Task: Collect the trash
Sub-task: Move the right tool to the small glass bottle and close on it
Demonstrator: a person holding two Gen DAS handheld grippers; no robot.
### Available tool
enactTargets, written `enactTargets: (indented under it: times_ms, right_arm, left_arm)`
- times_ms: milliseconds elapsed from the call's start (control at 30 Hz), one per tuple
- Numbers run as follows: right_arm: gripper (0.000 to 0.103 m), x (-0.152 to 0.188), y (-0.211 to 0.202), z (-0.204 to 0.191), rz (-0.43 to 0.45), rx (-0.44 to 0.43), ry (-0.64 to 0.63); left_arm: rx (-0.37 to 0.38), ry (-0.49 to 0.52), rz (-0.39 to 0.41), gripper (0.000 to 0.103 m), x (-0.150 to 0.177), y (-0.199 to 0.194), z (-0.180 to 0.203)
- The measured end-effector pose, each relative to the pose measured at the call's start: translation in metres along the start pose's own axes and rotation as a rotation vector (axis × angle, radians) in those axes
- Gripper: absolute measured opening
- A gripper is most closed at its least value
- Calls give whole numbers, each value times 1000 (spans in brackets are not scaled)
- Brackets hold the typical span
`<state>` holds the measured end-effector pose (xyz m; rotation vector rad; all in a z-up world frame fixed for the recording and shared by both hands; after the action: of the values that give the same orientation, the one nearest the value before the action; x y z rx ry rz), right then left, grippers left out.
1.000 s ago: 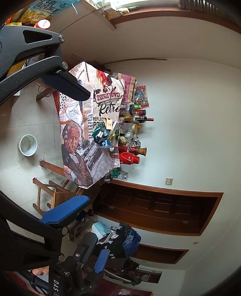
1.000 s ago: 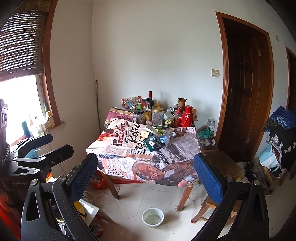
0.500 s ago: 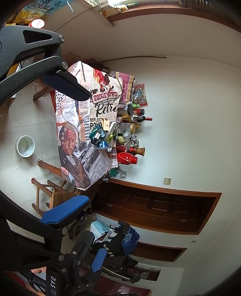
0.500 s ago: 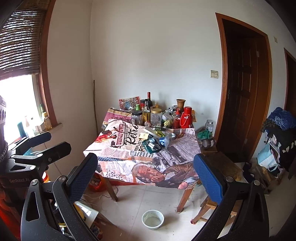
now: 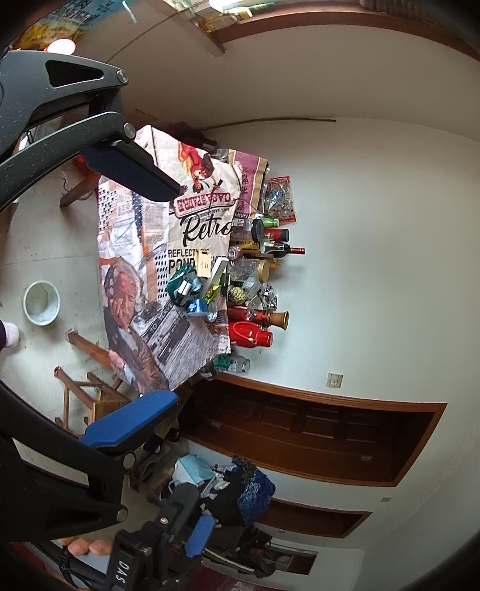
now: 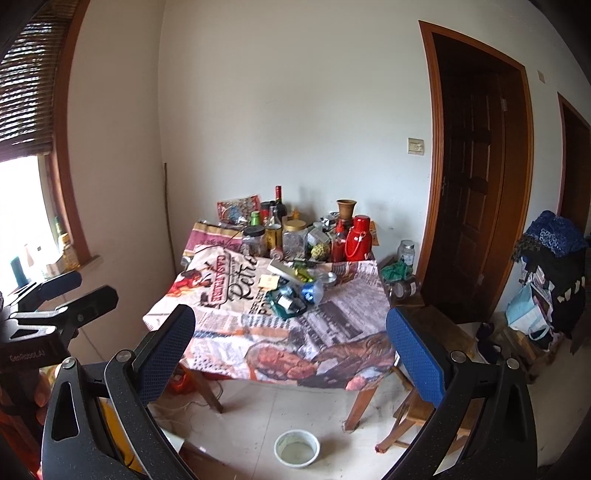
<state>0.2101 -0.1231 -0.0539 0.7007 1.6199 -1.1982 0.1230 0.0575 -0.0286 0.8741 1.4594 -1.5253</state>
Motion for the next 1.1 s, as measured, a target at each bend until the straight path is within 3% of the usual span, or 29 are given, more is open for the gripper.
enactTargets:
  times_ms: [233,600,867,1100]
  right_arm:
    - [103,-19,54,30,4,-10,7]
    - [103,-45,165,76,-96,-63,-93]
    - [103,-32,251,77,-257,-156,-66]
    - [103,-8,322,46,-395,-209,-66]
  left_arm:
    - [-37,-8,-16,102,-21,71,8]
    - [-132,-84,-83,102,-64,204,19]
    - [-201,-154,-214,102,-55,274,-14]
    - [-227,-190,-320,102,-43,338,-67]
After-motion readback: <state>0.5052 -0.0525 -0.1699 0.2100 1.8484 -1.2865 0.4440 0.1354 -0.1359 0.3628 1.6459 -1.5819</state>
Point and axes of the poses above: each gripper's, at about its wrist camera, not at the fingertips, and y roughly the way its jaws point, z to its right, x to its underside, the point moved 7 cm from there along y, roughly the way its jaws point
